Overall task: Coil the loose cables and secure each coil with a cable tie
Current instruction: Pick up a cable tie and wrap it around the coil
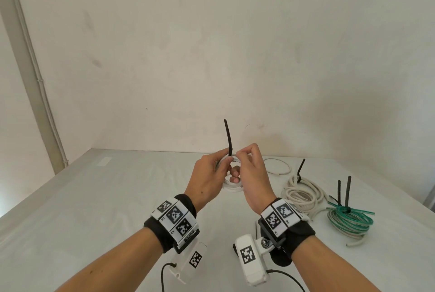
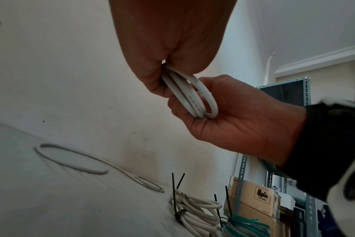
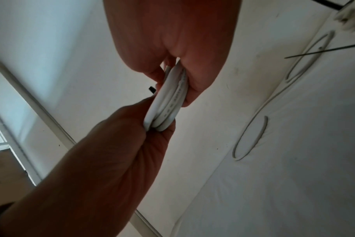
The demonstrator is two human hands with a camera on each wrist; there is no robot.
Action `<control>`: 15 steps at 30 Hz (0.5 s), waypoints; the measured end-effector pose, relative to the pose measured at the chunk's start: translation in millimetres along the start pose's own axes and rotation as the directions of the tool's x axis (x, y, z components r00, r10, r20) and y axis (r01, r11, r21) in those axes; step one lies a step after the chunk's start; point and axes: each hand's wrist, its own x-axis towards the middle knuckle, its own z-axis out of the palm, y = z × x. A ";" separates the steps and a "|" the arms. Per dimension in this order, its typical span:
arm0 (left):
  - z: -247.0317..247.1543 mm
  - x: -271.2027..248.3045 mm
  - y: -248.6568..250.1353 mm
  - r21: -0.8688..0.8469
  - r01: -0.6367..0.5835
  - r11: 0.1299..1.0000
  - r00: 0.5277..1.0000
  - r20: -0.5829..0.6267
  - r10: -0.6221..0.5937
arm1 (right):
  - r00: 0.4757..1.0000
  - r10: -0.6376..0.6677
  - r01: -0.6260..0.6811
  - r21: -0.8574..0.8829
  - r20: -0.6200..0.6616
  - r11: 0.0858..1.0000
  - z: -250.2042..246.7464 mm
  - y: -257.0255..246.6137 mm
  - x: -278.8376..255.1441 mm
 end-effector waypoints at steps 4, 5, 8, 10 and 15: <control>-2.1 0.5 1.0 0.039 -0.004 0.999 1.000 0.019 0.003 | 0.998 -0.066 0.066 -0.127 0.008 0.990 -3.3 -0.2 0.8; -2.4 1.6 0.4 0.052 -0.003 0.999 1.000 0.025 0.002 | 0.996 -0.084 0.084 -0.142 0.010 0.986 -3.4 -0.7 -0.3; -1.2 2.6 -0.2 0.065 0.003 0.998 0.999 0.038 -0.005 | 0.993 -0.114 0.112 -0.165 -0.003 0.980 -3.0 -0.9 -2.3; 1.0 0.5 2.2 0.063 -0.010 0.998 0.999 0.040 0.008 | 0.994 -0.103 0.097 -0.146 -0.034 0.985 -4.1 -0.4 -1.1; 3.4 -4.0 7.6 0.026 -0.035 0.999 0.999 0.029 0.034 | 0.990 -0.125 0.118 -0.103 -0.069 0.988 -2.6 -0.5 -0.1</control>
